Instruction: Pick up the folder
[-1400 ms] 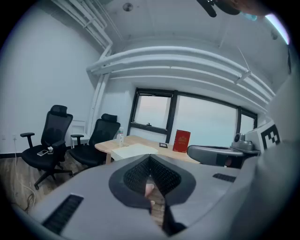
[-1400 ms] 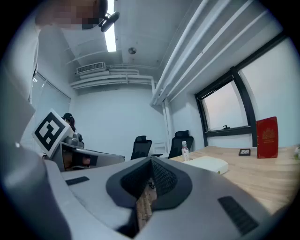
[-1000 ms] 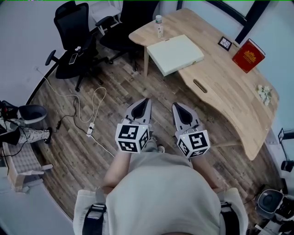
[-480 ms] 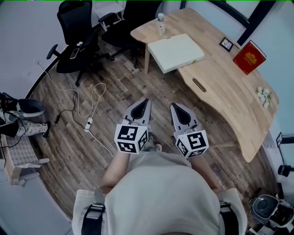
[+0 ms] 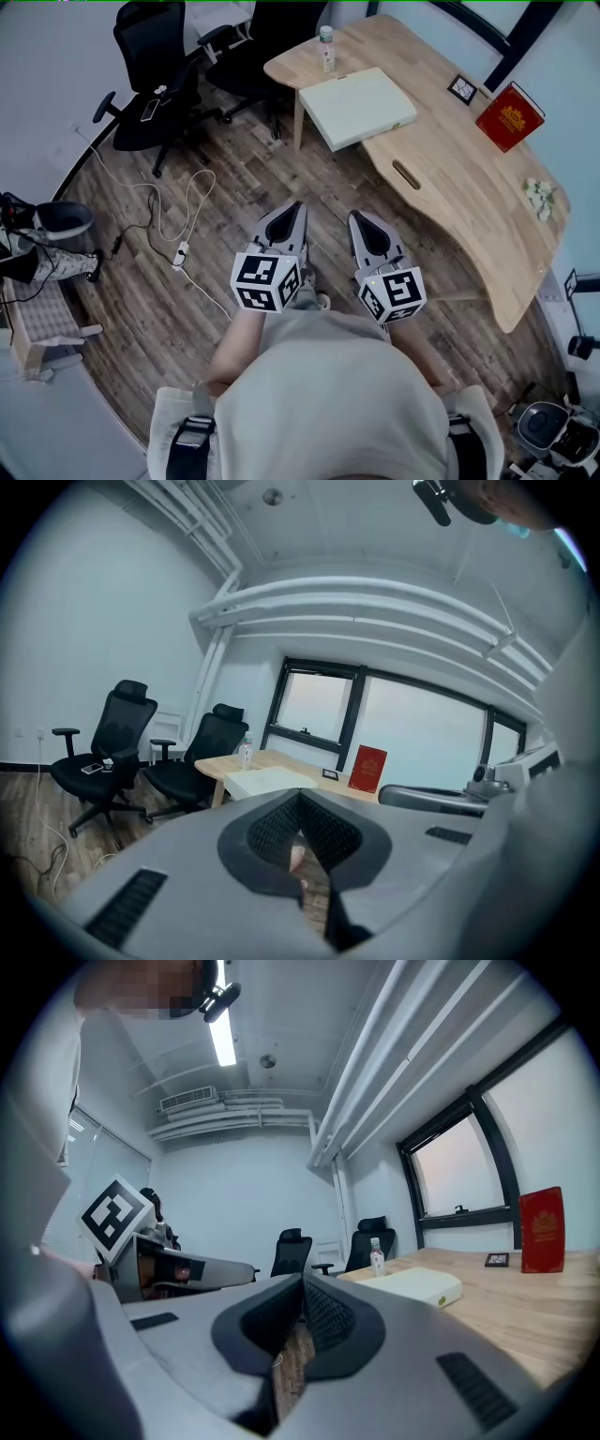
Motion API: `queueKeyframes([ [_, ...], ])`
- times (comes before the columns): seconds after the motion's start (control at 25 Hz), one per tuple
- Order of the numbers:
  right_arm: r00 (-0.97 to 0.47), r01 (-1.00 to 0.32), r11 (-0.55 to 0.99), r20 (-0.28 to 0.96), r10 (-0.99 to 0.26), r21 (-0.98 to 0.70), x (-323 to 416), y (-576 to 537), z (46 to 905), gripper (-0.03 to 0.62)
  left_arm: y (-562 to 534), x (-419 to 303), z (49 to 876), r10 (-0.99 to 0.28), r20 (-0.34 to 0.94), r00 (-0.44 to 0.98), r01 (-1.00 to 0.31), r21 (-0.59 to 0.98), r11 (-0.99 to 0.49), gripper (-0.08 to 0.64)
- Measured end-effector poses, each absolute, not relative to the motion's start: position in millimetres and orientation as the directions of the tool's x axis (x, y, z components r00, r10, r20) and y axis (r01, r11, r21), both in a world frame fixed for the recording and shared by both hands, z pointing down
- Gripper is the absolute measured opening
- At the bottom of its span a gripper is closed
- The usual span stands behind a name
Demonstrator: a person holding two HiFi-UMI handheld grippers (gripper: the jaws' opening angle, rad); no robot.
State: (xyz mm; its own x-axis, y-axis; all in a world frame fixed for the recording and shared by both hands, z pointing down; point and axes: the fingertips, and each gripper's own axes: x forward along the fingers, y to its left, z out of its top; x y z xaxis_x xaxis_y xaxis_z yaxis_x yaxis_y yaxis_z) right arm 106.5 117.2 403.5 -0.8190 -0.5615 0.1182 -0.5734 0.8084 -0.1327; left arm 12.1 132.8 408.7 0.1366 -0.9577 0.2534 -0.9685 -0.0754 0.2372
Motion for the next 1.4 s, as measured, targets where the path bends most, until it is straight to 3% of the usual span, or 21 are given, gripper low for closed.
queueKeyframes([
  [1.4, -0.758, -0.651, 0.752, 0.140, -0.637, -0.102, 18, -67, 393, 0.018, -49, -63, 427, -0.906, 0.285, 0.313, -0.930, 0.285, -0.232, 0.020],
])
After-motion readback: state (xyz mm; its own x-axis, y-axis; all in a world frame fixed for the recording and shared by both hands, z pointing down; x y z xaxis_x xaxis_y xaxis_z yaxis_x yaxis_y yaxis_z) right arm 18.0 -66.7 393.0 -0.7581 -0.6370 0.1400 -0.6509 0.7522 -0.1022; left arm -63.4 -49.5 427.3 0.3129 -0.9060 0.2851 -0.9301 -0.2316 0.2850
